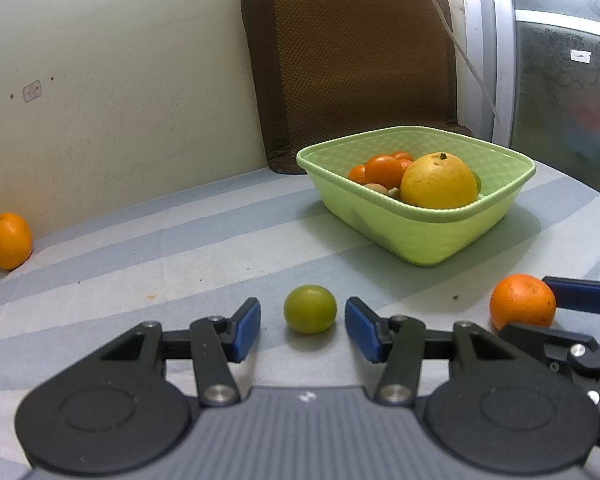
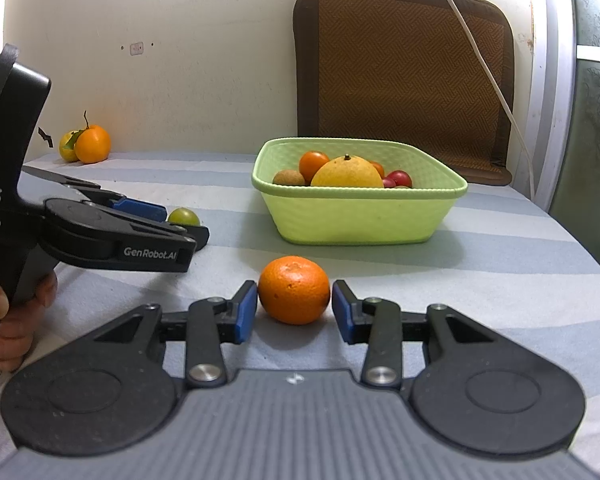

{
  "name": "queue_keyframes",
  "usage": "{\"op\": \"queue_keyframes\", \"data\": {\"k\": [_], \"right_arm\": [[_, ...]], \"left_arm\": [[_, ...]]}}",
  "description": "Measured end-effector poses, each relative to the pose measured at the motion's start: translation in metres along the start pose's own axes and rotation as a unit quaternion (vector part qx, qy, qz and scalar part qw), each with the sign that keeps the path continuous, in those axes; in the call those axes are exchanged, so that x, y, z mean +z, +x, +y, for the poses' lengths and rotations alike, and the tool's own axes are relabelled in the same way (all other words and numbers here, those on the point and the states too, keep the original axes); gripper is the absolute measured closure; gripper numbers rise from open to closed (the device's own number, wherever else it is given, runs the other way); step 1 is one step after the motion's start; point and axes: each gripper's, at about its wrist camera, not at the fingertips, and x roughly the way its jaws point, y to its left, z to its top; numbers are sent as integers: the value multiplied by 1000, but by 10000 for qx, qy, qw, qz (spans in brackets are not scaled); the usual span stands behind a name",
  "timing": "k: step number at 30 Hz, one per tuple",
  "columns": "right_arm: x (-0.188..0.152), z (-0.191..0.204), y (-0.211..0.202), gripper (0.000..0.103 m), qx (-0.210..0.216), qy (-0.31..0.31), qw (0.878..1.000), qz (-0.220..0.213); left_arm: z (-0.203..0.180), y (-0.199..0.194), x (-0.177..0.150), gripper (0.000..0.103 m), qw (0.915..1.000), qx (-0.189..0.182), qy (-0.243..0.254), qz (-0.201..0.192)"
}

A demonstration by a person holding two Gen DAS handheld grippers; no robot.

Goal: Organize fruits

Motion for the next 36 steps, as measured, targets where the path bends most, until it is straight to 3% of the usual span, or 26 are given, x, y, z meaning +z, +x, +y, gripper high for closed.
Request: {"op": "queue_keyframes", "data": {"k": [12, 19, 25, 36], "right_arm": [[0, 0, 0, 58, 11, 0, 10000, -14], [0, 2, -2, 58, 38, 4, 10000, -28], [0, 2, -2, 58, 36, 14, 10000, -32], [0, 3, -1, 58, 39, 4, 10000, -23]], "left_arm": [[2, -2, -2, 54, 9999, -58, -64, -81], [20, -9, -4, 54, 9970, -479, -537, -289], [25, -2, -2, 54, 9954, -700, -632, -146], [9, 6, -1, 59, 9985, -450, -289, 74]]}}
